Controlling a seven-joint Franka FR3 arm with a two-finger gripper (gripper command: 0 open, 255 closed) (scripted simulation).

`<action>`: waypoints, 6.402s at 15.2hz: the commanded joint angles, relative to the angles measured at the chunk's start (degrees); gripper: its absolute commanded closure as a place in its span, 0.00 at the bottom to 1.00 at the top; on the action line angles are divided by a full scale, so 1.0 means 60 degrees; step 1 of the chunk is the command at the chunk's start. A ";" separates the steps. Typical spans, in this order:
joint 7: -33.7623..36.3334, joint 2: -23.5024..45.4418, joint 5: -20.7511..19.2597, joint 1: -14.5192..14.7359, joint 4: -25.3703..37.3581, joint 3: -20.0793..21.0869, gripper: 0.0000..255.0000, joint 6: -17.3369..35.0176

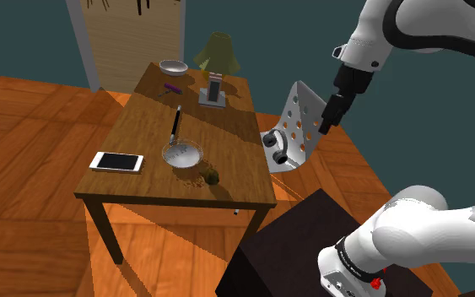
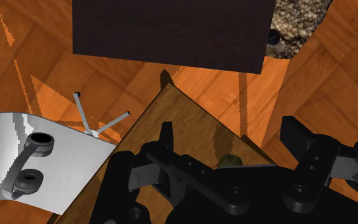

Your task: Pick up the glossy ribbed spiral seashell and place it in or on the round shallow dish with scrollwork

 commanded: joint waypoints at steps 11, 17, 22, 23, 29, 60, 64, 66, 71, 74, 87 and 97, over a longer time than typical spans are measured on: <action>0.0087 0.1628 0.0666 0.0414 -0.1582 0.0618 0.00 0.3878; 0.0073 0.3343 0.1043 0.0691 -0.1811 0.0989 0.00 0.6235; 0.0049 0.5074 0.1283 0.0902 -0.1564 0.1273 0.00 0.8069; 0.0047 0.5441 0.1317 0.0941 -0.1469 0.1325 0.00 0.8410; 0.0094 0.7708 0.1366 0.1160 -0.0591 0.1588 0.00 1.0225; 0.0231 1.0399 0.1179 0.1470 0.0623 0.1683 0.00 1.2042; 0.2173 1.0036 0.1531 0.2102 0.0227 0.1326 0.00 1.2274; 0.7969 1.0275 -0.0394 0.4480 0.0842 -0.0394 0.00 1.1245; 1.2290 1.1361 -0.0682 0.6322 0.2377 -0.1650 0.00 0.9482; 1.2245 1.1661 -0.0616 0.6279 0.2359 -0.1615 0.00 0.9797; 1.2206 1.1930 -0.0557 0.6239 0.2360 -0.1580 1.00 1.0064; 1.2907 1.1376 0.0064 0.6057 0.1913 -0.1713 0.00 1.0667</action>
